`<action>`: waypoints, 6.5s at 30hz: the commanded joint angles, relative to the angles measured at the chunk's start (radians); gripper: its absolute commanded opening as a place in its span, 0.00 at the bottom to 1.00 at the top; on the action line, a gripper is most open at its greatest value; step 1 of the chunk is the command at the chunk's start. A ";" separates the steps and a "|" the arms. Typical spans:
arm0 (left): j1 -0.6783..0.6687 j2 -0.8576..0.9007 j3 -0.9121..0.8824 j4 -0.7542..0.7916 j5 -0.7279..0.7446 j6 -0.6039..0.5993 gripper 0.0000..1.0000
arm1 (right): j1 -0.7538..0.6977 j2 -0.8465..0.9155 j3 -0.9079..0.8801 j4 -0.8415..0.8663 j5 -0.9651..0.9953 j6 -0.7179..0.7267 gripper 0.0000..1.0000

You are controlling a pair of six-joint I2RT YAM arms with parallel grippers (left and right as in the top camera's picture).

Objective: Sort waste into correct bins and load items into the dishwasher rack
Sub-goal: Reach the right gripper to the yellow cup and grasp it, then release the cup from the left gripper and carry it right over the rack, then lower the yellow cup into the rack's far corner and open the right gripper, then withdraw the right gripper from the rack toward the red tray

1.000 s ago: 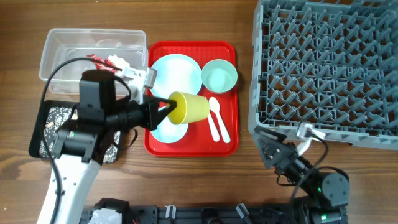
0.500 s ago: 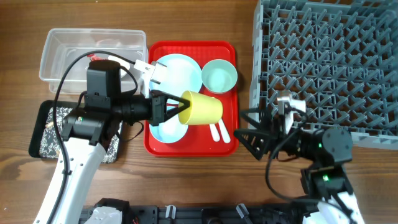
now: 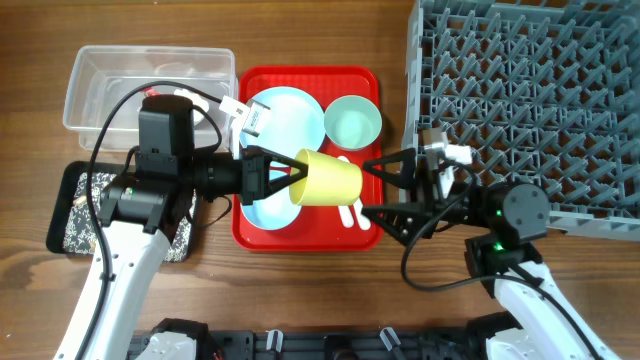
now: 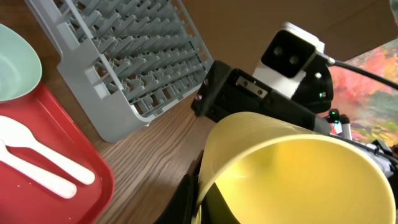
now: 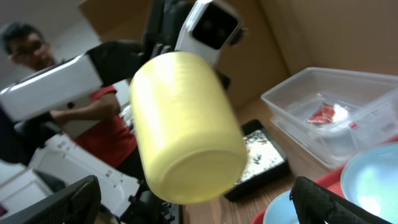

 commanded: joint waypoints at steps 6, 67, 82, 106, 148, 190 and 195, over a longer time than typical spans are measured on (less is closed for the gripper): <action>0.005 0.007 0.018 0.005 0.034 -0.005 0.04 | 0.081 0.069 0.015 0.119 0.011 0.000 1.00; 0.258 -0.049 0.018 0.190 0.060 -0.087 1.00 | -0.029 0.068 0.260 -0.360 0.141 -0.228 0.51; 0.208 -0.053 0.018 -0.057 -0.393 0.052 1.00 | -0.058 0.237 0.866 -1.295 0.958 -0.650 0.51; -0.011 -0.012 0.018 -0.114 -0.866 0.053 1.00 | -0.183 0.997 1.454 -1.524 1.287 -0.564 0.50; -0.013 0.034 0.018 -0.091 -0.868 0.056 1.00 | -0.195 0.968 1.454 -1.544 1.221 -0.514 1.00; -0.190 0.038 0.018 -0.248 -1.123 -0.114 1.00 | 0.283 -0.014 1.021 -2.181 1.124 -0.392 0.96; -0.190 0.073 0.008 -0.245 -1.123 -0.114 1.00 | 0.283 -0.175 0.878 -2.079 1.042 -0.395 0.97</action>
